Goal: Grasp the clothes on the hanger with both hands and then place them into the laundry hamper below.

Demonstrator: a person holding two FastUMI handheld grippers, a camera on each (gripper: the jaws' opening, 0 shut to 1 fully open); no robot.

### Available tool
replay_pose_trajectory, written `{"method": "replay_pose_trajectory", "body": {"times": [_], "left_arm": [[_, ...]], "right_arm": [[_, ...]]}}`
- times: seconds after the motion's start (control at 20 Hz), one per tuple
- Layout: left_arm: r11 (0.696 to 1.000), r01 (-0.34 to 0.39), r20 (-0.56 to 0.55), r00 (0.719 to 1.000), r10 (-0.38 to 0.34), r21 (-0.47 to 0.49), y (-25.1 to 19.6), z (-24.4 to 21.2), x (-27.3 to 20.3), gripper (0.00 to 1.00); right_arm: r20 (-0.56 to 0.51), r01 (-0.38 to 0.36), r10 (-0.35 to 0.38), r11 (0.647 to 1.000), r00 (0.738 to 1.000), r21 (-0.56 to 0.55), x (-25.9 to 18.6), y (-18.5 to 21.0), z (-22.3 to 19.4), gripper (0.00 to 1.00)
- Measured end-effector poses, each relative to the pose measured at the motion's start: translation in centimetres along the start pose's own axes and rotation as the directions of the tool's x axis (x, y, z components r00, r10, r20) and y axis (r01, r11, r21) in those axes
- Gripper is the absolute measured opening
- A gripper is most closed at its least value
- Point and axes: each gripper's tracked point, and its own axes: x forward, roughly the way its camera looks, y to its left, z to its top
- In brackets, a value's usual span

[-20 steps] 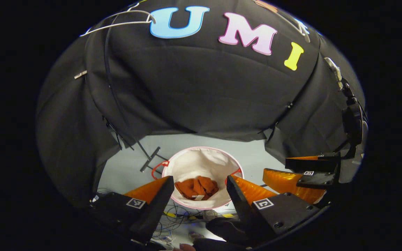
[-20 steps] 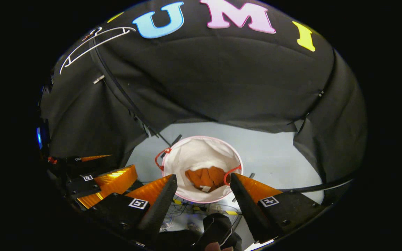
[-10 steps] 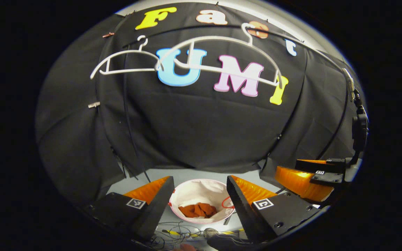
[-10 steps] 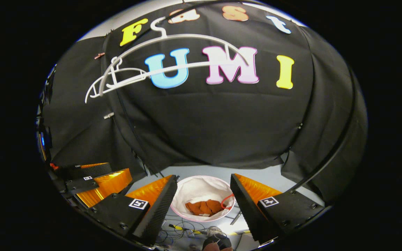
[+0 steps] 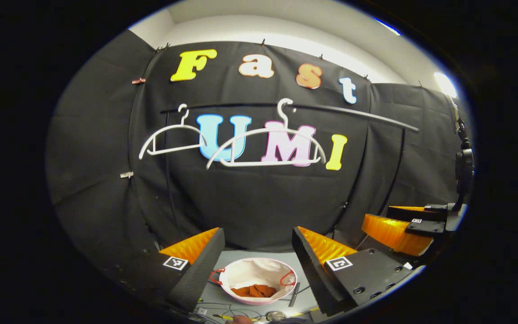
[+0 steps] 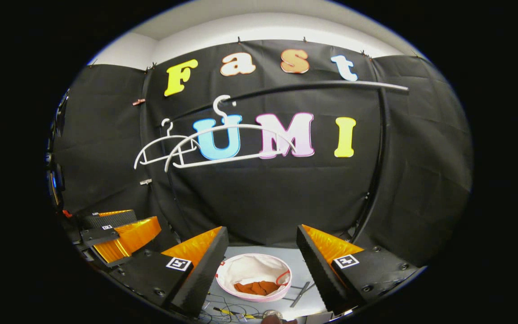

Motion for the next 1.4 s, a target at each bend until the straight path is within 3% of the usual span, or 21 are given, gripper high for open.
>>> {"method": "replay_pose_trajectory", "body": {"times": [0.1,0.2,0.25,0.35,0.4,0.45,0.55,0.7,0.8,0.9,1.1,1.4], "left_arm": [[1.000,-0.002,0.037,0.999,0.002,0.007,-0.3,1.3,-2.2,0.92],[1.000,0.001,0.080,0.997,-0.003,0.020,-0.8,2.9,-4.2,0.95],[1.000,0.007,0.094,0.996,-0.010,0.024,-1.1,3.6,-5.1,0.95],[0.999,0.019,0.114,0.993,-0.022,0.031,-1.5,4.4,-6.6,0.92],[0.999,0.022,0.133,0.991,-0.026,0.033,-1.7,5.0,-7.5,0.92],[0.999,0.024,0.150,0.988,-0.029,0.037,-1.7,5.7,-8.3,0.92],[0.999,0.010,0.182,0.983,-0.018,0.044,-1.4,5.3,-10.1,0.92],[0.997,-0.011,0.210,0.978,-0.004,0.071,-1.9,4.8,-11.5,0.95],[0.997,-0.010,0.219,0.976,-0.008,0.082,-2.4,4.7,-12.1,0.95],[0.997,0.006,0.219,0.976,-0.024,0.082,-3.2,4.2,-12.4,0.95],[0.997,0.037,0.223,0.973,-0.051,0.065,-4.4,4.0,-13.2,0.95],[0.996,0.053,0.234,0.970,-0.068,0.068,-4.8,4.2,-13.6,0.95]], "right_arm": [[0.046,0.011,-0.011,1.000,0.999,-0.007,-2.3,-0.2,1.4,0.99],[0.093,0.021,-0.021,1.000,0.995,-0.002,-4.3,-0.2,3.0,0.99],[0.120,0.026,-0.025,1.000,0.993,0.000,-5.2,-0.3,3.7,0.94],[0.154,0.025,-0.023,1.000,0.988,-0.007,-6.6,0.0,5.0,0.94],[0.167,0.026,-0.023,1.000,0.986,-0.012,-7.3,-0.2,5.4,0.99],[0.184,0.025,-0.022,1.000,0.983,-0.016,-8.0,-0.2,6.0,0.94],[0.216,0.027,-0.022,0.999,0.976,-0.020,-9.5,-0.3,7.0,1.00],[0.257,0.009,0.000,0.999,0.966,-0.034,-11.6,0.3,7.9,0.94],[0.285,0.020,-0.005,0.999,0.958,-0.047,-12.6,-0.1,8.5,0.94],[0.315,0.037,-0.022,0.998,0.949,-0.044,-13.6,-0.7,9.1,1.00],[0.328,0.049,-0.039,0.999,0.944,-0.022,-14.1,-1.4,9.2,0.94],[0.314,0.076,-0.072,0.997,0.947,0.000,-14.6,-2.3,8.5,0.97]]}}
